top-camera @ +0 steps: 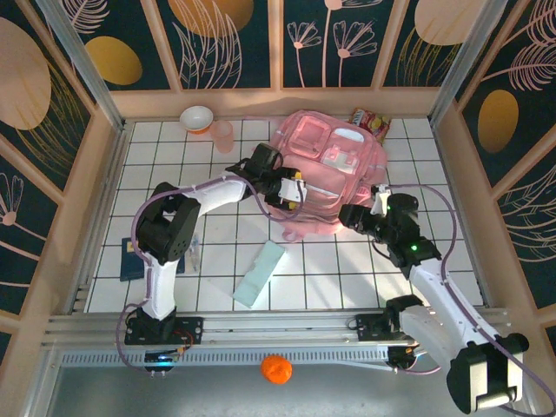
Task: Pack the student bag
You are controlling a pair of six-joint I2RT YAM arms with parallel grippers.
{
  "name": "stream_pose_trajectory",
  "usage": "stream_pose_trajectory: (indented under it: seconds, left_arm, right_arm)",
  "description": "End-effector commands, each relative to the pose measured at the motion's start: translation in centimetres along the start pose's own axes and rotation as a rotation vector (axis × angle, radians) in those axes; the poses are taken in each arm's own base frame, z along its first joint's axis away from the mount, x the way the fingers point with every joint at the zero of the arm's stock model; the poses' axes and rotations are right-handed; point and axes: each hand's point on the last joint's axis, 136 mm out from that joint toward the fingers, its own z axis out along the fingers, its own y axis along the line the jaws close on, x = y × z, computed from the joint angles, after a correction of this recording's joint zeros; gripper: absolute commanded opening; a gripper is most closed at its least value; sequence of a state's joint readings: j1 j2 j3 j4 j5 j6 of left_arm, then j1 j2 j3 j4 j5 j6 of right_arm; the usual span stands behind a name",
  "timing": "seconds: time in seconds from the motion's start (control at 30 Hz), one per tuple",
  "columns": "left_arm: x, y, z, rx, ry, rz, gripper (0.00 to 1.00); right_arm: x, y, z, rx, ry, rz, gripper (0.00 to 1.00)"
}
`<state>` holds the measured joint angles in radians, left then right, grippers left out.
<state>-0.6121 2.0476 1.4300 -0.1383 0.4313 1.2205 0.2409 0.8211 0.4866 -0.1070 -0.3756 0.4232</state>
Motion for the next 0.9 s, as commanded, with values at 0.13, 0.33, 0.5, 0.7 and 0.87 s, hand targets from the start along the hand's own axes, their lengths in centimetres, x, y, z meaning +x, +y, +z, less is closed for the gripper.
stream_pose_trajectory:
  seconds: [0.13,0.33,0.5,0.7,0.87]
  left_arm:
    - [1.4,-1.8,2.9,0.048,0.018,0.027,0.74]
    - [2.2,-0.9,5.1,-0.013,0.012,-0.006,0.62]
    - [-0.3,2.4,3.1,-0.096,-0.037,-0.114,0.05]
    - [-6.1,6.0,-3.8,-0.121,-0.166,-0.153,0.0]
    - [-8.9,8.2,-8.0,-0.158,-0.251,-0.145,0.0]
  right_arm:
    - [-0.4,-0.1,0.1,-0.023,-0.034,0.066,0.56]
    - [-0.6,-0.2,-0.1,-0.025,-0.055,0.131,0.56]
    - [-1.1,-1.2,-0.8,0.0,-0.104,0.171,0.59]
    - [-3.2,-1.6,-2.1,-0.016,-0.19,0.194,0.72]
    - [-4.8,-0.3,-2.2,-0.071,-0.186,0.155,0.74]
